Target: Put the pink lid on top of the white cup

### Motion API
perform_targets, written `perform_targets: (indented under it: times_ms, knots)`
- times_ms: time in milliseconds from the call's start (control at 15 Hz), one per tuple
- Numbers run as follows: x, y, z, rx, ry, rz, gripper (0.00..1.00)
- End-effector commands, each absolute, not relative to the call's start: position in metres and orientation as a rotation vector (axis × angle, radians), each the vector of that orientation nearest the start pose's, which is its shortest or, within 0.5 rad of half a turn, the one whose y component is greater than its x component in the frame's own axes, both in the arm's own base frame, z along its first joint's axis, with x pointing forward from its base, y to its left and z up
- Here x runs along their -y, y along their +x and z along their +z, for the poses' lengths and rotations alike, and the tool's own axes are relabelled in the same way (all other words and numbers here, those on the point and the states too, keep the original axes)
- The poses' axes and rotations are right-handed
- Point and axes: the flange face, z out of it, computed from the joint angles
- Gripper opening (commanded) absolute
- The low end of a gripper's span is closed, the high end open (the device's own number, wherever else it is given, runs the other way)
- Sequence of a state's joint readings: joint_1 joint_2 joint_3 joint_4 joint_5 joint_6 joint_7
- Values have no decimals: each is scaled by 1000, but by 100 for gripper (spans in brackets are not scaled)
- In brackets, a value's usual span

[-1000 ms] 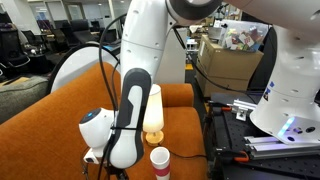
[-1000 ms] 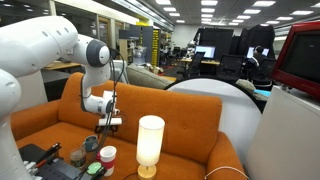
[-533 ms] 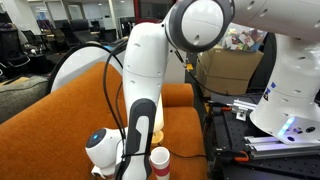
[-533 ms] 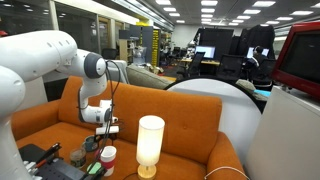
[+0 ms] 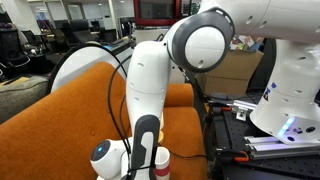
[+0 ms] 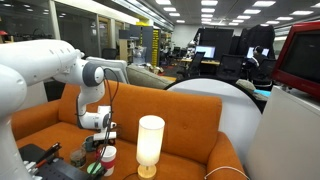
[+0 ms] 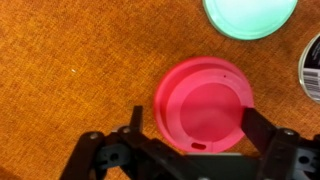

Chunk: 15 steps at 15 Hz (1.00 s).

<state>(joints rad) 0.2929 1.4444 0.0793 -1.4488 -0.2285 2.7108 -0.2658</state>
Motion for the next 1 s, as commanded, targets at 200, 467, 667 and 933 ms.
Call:
perform_targets:
  times_ms: [200,467,667,933]
  knots:
    - [-212,528,-184,1193,-2893,264,100]
    - [-214,527,-177,1187,-2868,248,100]
    - [-216,527,-174,1179,-2857,234,100]
    - [-215,528,-171,1169,-2864,233,100]
